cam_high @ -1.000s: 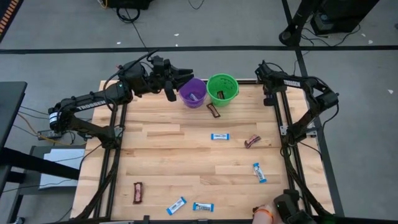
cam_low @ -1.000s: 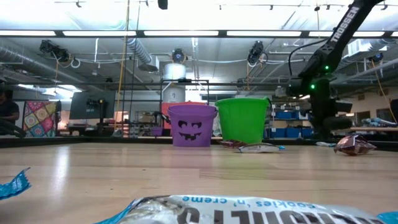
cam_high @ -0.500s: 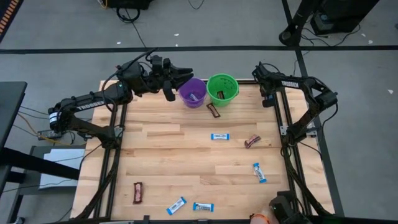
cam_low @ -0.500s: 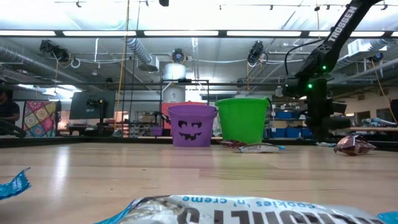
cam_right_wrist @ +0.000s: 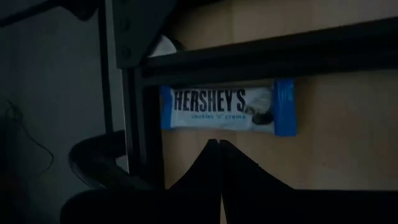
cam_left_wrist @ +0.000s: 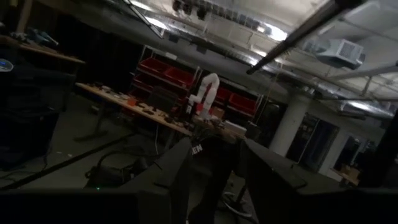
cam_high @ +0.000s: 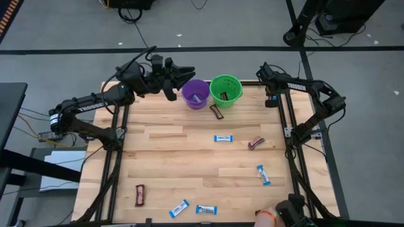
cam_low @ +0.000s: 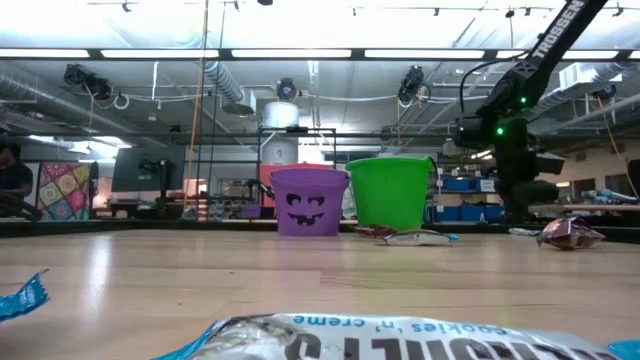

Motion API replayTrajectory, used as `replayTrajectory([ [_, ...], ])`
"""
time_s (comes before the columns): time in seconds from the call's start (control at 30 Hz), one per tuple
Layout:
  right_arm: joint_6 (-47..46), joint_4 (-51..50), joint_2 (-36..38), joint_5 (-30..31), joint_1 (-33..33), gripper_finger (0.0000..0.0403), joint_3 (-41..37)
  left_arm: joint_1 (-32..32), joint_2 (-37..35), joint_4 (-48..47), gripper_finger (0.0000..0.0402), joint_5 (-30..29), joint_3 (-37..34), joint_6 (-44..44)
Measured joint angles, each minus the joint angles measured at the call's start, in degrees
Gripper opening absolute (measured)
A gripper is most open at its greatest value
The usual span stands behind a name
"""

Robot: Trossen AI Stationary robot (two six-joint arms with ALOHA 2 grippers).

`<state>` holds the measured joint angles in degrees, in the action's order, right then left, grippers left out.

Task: Sort candy by brand, put in halloween buckets
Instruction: Put the white chocolate bar into the purple bucket

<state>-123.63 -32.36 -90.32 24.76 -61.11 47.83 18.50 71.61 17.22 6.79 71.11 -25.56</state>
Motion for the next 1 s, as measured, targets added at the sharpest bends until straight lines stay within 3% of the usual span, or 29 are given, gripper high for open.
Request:
replayTrajectory([
  [0.43,5.9,2.9,-4.4,-1.7,-2.7,0.0002,0.0,2.5,0.0,2.7,0.0142,-2.2,0.0,-0.6],
  [0.57,4.1,0.8,-6.0,-2.3,-2.8,0.0002,1.8,2.6,0.0,2.6,0.0142,-4.8,0.0,-0.7],
  [0.7,8.5,-0.6,-7.3,-3.9,-2.9,0.0002,3.0,2.6,0.0,2.7,0.0142,-6.1,0.0,-0.7],
  [1.0,11.2,-0.3,-7.6,-6.3,1.1,0.0002,2.8,2.5,0.0,6.4,0.0142,-3.7,0.0,-3.5],
])
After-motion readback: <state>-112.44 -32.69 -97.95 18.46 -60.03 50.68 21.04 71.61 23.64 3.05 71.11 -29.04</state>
